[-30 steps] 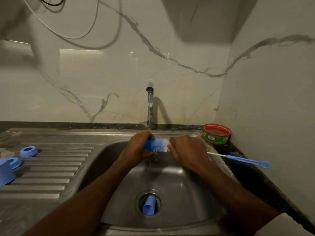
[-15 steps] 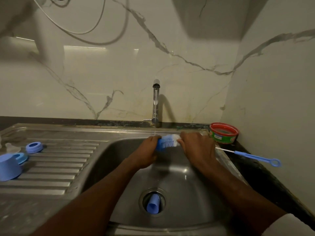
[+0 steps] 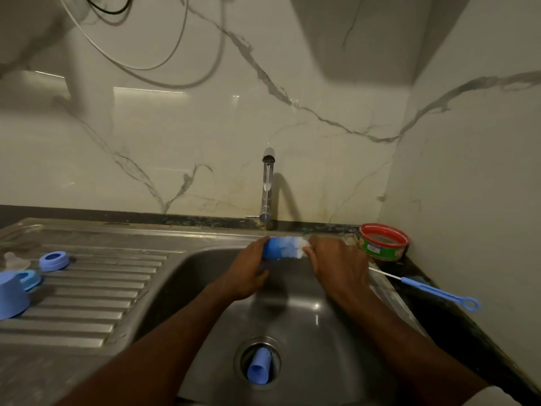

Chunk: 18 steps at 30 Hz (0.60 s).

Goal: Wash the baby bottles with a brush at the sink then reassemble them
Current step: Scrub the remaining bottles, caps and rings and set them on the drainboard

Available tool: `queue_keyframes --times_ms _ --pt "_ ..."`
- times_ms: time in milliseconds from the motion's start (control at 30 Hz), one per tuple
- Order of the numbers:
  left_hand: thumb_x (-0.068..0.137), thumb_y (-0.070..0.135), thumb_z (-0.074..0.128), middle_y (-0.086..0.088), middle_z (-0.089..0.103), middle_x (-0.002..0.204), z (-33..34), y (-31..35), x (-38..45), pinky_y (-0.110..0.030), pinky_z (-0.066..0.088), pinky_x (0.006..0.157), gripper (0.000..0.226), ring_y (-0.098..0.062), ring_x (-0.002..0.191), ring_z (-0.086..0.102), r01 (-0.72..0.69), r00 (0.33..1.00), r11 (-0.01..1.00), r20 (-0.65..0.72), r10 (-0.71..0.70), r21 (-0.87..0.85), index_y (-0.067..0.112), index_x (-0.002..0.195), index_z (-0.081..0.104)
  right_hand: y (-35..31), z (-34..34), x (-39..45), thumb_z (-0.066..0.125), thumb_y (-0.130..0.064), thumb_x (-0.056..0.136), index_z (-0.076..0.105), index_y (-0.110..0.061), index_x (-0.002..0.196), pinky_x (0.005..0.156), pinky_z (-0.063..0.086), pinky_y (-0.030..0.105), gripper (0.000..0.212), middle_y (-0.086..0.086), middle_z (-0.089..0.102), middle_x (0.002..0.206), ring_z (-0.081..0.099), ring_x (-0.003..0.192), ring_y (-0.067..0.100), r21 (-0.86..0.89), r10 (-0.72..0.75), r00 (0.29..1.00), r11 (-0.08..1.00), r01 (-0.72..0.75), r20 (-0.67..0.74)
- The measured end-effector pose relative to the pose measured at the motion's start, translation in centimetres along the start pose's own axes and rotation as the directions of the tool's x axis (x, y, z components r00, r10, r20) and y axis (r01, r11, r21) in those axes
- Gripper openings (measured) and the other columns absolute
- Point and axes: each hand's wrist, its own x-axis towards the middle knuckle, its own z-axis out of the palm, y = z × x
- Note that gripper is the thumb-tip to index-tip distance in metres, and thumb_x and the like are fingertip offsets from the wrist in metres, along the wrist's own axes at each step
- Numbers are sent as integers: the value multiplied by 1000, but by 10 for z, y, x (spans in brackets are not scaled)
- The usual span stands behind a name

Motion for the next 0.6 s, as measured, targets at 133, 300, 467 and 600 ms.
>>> queue_keyframes --times_ms 133,300,467,600 --pt "86 18 78 3 62 129 -13 -3 1 -20 55 88 49 -4 111 61 -20 987 999 -158 25 33 24 128 53 6 3 -4 48 -55 100 65 -34 112 82 54 38 30 -7 70 102 65 92 14 44 -60 998 997 61 -10" --pt "70 32 91 5 50 127 -17 -16 -5 -19 43 85 67 -3 107 48 30 978 989 -209 1 143 25 124 53 -12 4 -7 43 -57 102 63 -34 116 79 53 35 33 -8 68 100 62 86 12 80 -291 957 954 290 3" --pt "82 30 83 2 58 127 -10 -10 -6 -23 46 97 58 -4 109 53 56 996 998 -77 -55 7 20 132 54 -13 10 0 49 -49 103 59 -31 125 82 46 29 30 -6 65 117 62 99 14 43 -256 966 966 254 35" --pt "92 16 72 -1 55 141 -3 1 -6 -30 49 105 62 -11 123 56 13 1000 998 0 -13 -64 21 147 43 2 10 3 54 -50 100 58 -34 121 69 40 28 26 -7 66 113 64 96 13 -26 -100 995 995 100 14"
